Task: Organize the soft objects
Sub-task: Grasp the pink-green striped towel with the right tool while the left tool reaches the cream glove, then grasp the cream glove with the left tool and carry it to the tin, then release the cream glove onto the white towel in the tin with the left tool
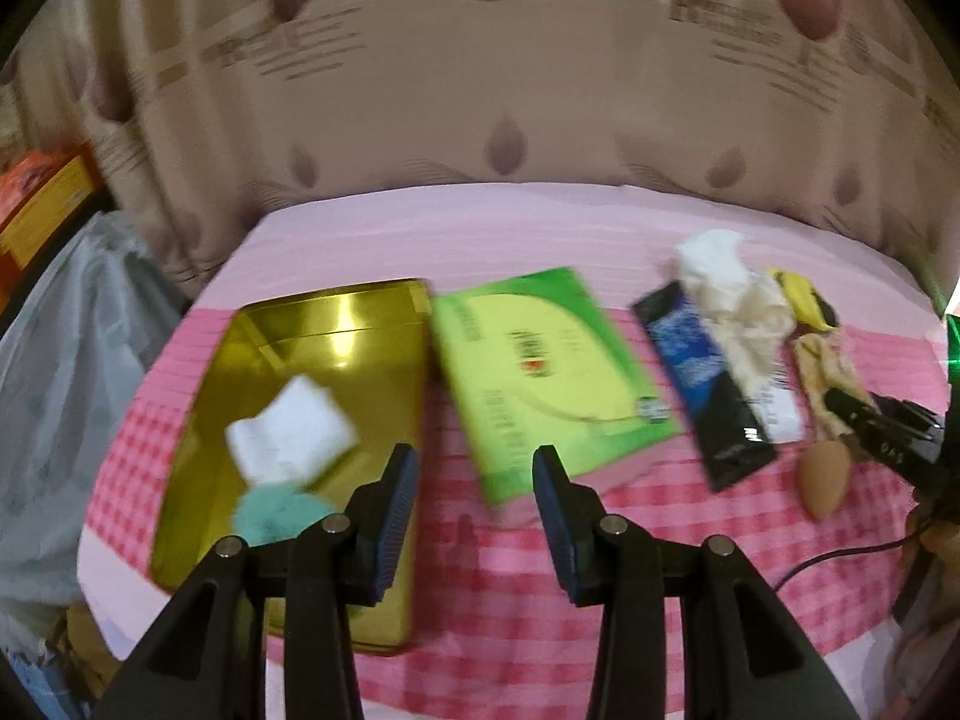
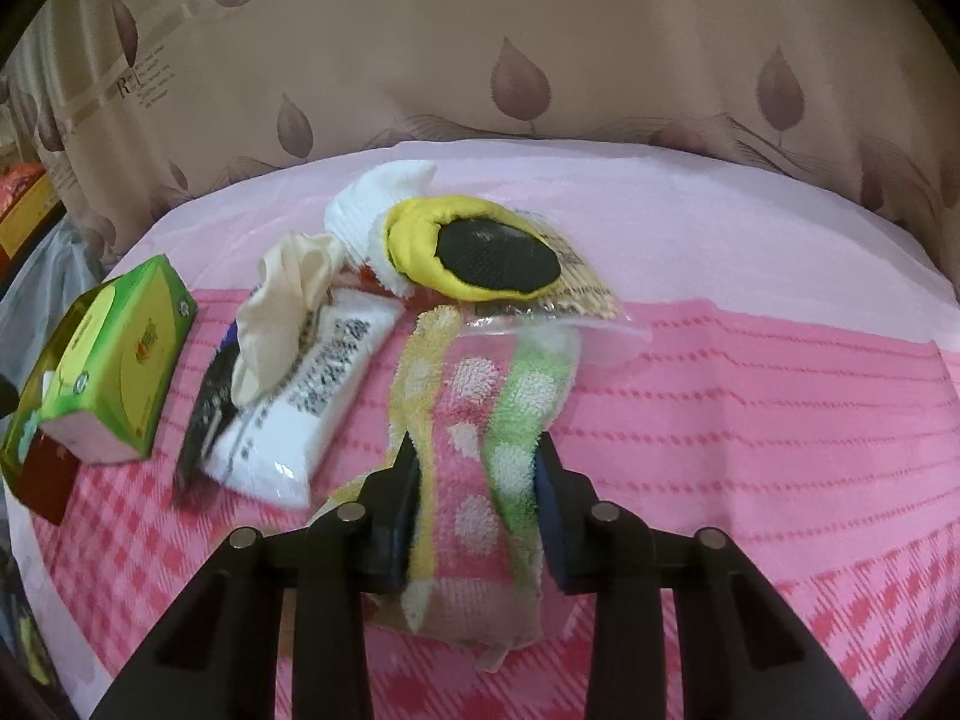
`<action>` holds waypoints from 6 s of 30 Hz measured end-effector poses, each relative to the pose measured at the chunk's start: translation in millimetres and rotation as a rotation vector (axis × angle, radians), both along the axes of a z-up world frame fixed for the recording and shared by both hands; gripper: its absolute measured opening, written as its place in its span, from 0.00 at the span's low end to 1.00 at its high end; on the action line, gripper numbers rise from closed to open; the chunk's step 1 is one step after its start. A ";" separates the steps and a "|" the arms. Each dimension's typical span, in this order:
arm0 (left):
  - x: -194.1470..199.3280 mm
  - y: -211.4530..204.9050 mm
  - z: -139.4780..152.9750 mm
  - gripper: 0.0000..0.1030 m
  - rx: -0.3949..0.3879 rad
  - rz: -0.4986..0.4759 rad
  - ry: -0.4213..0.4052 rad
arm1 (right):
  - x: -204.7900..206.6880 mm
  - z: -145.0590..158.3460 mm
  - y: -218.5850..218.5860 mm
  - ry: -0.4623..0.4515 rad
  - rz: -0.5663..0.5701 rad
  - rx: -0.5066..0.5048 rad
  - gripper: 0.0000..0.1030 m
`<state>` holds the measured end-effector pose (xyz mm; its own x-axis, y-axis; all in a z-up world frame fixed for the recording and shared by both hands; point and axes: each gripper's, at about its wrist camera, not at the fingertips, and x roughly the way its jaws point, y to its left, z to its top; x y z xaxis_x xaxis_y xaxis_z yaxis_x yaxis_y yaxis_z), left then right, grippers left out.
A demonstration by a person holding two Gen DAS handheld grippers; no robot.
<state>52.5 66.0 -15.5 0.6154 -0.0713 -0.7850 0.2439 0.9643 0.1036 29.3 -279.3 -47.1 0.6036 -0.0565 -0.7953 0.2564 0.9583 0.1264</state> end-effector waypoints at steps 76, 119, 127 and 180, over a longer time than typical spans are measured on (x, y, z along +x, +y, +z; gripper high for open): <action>45.1 -176.1 20.2 0.06 -0.061 -0.300 0.117 | -42.0 -2.1 -3.4 -0.028 -0.002 0.000 0.36; 110.4 105.7 11.9 0.06 0.097 0.185 0.124 | -42.1 -3.5 -3.3 -0.032 -0.007 -0.005 0.36; 120.3 119.2 -8.9 0.07 0.113 0.201 0.159 | -42.2 -3.5 -3.1 -0.032 -0.007 -0.005 0.36; 8.2 139.0 -1.9 0.27 0.052 0.238 -0.004 | -43.1 3.6 2.0 -0.017 -0.018 -0.116 0.30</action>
<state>60.6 204.9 -17.4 0.6131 0.1163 -0.7814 0.0103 0.9879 0.1550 -13.8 -277.3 -43.5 0.6154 -0.1580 -0.7722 0.2719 0.9621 0.0199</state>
